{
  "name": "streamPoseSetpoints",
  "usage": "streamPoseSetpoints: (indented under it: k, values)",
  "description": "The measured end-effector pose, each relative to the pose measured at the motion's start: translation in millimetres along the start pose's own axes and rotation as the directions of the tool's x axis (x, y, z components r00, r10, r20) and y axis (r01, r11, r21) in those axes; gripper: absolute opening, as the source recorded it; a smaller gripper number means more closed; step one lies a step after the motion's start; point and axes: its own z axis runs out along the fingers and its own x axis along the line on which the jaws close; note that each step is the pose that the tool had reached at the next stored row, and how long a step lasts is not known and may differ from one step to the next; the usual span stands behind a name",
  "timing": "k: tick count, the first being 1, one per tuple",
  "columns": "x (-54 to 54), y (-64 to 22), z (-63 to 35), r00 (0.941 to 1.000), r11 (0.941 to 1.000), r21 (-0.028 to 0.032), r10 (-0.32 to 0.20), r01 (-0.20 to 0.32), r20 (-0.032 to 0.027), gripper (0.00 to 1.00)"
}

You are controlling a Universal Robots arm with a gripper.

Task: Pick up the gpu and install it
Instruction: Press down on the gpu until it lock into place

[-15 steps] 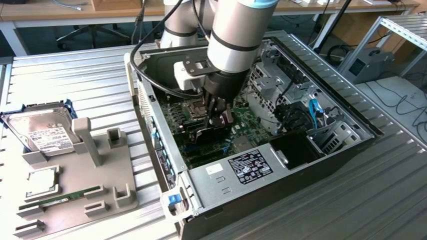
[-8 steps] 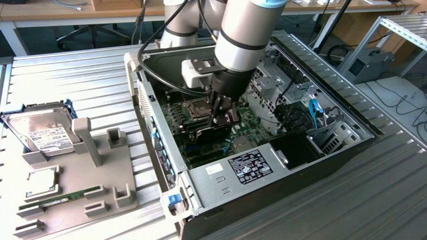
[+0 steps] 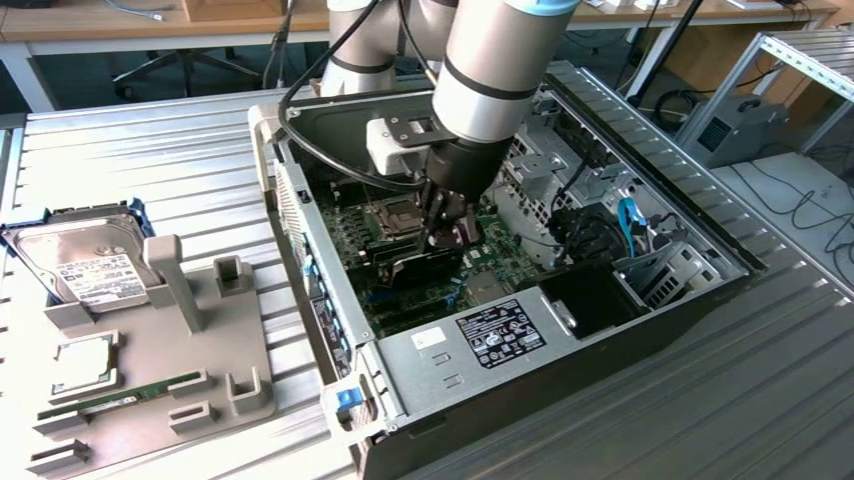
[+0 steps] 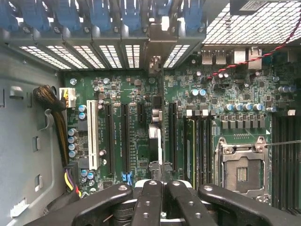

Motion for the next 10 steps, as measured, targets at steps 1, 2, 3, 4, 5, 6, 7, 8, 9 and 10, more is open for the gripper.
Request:
streamPoseSetpoints:
  k: [1, 2, 3, 4, 5, 6, 7, 8, 9, 10]
  values:
    - [0.0, 0.1, 0.1, 1.0000, 1.0000, -0.0001, 0.000, 0.000, -0.0002, 0.11]
    - [0.0, 1.1, 0.4, 1.0000, 1.0000, 0.0000, 0.000, 0.000, 0.0000, 0.11]
    - [0.1, 2.8, 0.9, 1.0000, 1.0000, 0.0000, 0.000, 0.000, 0.0001, 0.11]
    - [0.2, 6.6, 2.0, 1.0000, 1.0000, 0.0000, 0.000, 0.000, -0.0001, 0.11]
    - [0.2, 10.6, 3.0, 1.0000, 1.0000, 0.0001, 0.000, 0.000, 0.0002, 0.11]
    - [0.3, 12.8, 3.5, 1.0000, 1.0000, 0.0000, 0.000, 0.000, 0.0002, 0.11]
    - [0.4, 15.7, 4.1, 1.0000, 1.0000, 0.0000, 0.000, 0.000, 0.0000, 0.11]
    - [0.5, 18.4, 4.8, 1.0000, 1.0000, 0.0000, 0.000, 0.000, 0.0001, 0.11]
    - [0.5, 21.0, 5.5, 1.0000, 1.0000, 0.0001, 0.000, 0.000, 0.0001, 0.11]
    - [0.6, 23.8, 6.4, 1.0000, 1.0000, 0.0001, 0.000, 0.000, 0.0001, 0.11]
